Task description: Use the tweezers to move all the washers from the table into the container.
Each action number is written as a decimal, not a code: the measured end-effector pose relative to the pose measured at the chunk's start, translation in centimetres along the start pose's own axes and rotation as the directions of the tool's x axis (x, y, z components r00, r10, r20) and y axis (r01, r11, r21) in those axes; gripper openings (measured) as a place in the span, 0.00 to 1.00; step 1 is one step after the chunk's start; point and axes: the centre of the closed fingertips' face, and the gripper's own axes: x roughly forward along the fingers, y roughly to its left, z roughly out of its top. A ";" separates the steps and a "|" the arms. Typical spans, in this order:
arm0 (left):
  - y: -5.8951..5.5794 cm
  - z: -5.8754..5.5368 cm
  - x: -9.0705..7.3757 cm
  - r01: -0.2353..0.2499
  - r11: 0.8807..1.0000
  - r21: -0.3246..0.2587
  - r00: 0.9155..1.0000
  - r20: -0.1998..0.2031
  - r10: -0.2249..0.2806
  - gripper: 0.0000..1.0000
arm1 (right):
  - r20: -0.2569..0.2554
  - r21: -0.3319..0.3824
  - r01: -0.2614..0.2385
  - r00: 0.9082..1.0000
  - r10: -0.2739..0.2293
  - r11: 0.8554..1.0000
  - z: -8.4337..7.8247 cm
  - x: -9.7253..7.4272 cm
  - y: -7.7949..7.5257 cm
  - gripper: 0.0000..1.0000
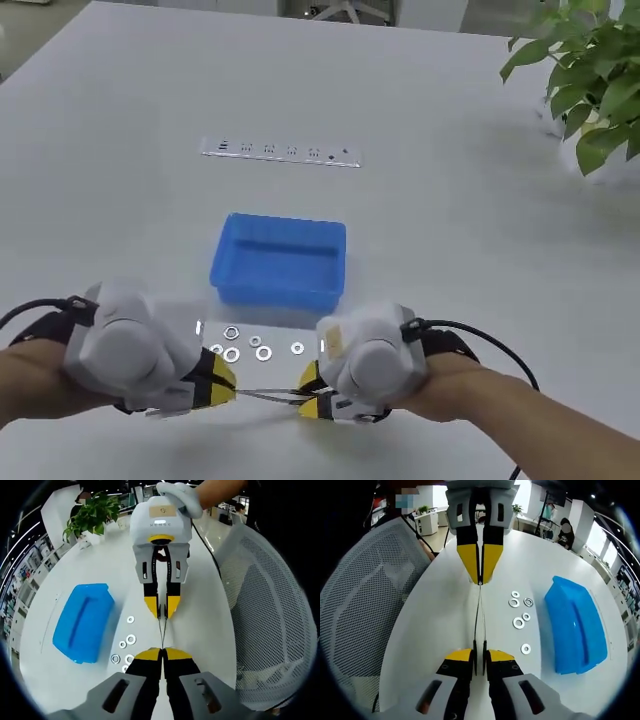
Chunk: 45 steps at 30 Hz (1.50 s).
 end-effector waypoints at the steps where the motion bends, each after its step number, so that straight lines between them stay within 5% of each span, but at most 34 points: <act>1: 0.0 0.2 -0.1 0.000 1.000 0.003 1.000 0.001 0.000 0.05 | 0.001 -0.001 0.001 1.000 -0.001 1.000 0.0 0.0 0.0 0.12; 26: 0.9 4.7 -2.6 -0.009 0.999 0.047 0.996 0.087 0.005 0.05 | 0.097 0.061 0.059 0.993 -0.065 0.996 1.6 -0.7 -0.8 0.08; 45: 0.2 7.4 -2.4 0.005 0.996 0.089 0.990 0.139 -0.017 0.05 | 0.129 0.068 0.060 0.989 -0.069 0.996 3.0 -0.1 -0.6 0.08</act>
